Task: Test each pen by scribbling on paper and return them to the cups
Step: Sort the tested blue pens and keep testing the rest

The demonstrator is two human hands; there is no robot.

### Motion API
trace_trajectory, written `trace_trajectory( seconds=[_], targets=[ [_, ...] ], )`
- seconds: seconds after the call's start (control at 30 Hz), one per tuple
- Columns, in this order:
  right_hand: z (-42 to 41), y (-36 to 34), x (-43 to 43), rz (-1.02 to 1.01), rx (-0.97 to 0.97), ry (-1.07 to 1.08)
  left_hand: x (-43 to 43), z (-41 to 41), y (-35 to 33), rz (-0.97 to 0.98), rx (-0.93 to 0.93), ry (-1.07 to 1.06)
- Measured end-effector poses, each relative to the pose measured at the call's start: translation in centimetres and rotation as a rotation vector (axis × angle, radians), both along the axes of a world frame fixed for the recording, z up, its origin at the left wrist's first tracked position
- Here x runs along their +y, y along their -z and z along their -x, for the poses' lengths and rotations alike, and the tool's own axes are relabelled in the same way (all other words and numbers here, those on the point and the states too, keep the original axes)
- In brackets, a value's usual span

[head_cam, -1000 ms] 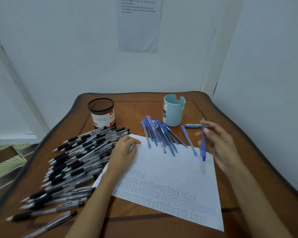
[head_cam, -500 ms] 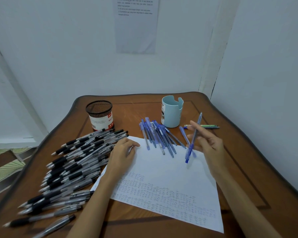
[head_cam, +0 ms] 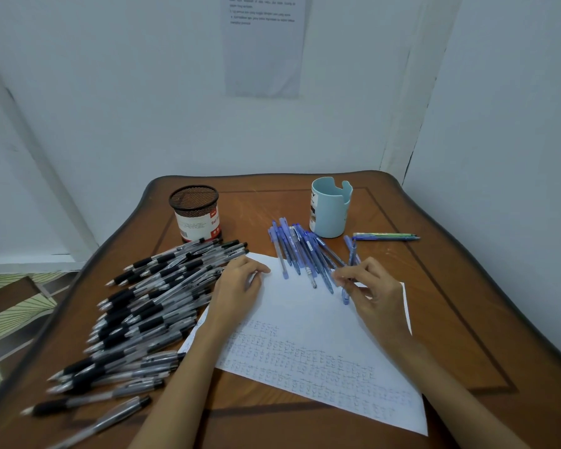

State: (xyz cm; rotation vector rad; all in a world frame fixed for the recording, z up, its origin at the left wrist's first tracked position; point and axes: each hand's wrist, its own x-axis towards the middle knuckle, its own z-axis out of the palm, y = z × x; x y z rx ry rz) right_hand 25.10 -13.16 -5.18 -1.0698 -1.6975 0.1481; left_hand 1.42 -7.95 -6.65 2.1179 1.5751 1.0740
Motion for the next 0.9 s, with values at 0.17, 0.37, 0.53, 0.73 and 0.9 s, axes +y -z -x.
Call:
trace_trajectory(
  seconds=[0.17,0.37,0.53,0.73,0.9],
  targets=[
    [-0.7,-0.8,-0.3,0.200,0.246,0.095,-0.2,-0.1,-0.3,-0.005,0.006,0.006],
    [2.7,-3.1,-0.3,0.453,0.581,-0.135,-0.2,-0.1,-0.6,0.005,-0.004,0.009],
    [6.2,-4.0,0.7,0.965,0.673,-0.501,-0.1,-0.1,-0.5,-0.019,0.004,0.000],
    [8.4,-0.9,0.3,0.790,0.462,-0.433,0.1,0.1,-0.2,-0.021,0.000,0.024],
    [9.0,-0.1,0.0,0.606,0.248,-0.393,0.2,0.0,-0.2,-0.025,0.018,0.017]
  ],
)
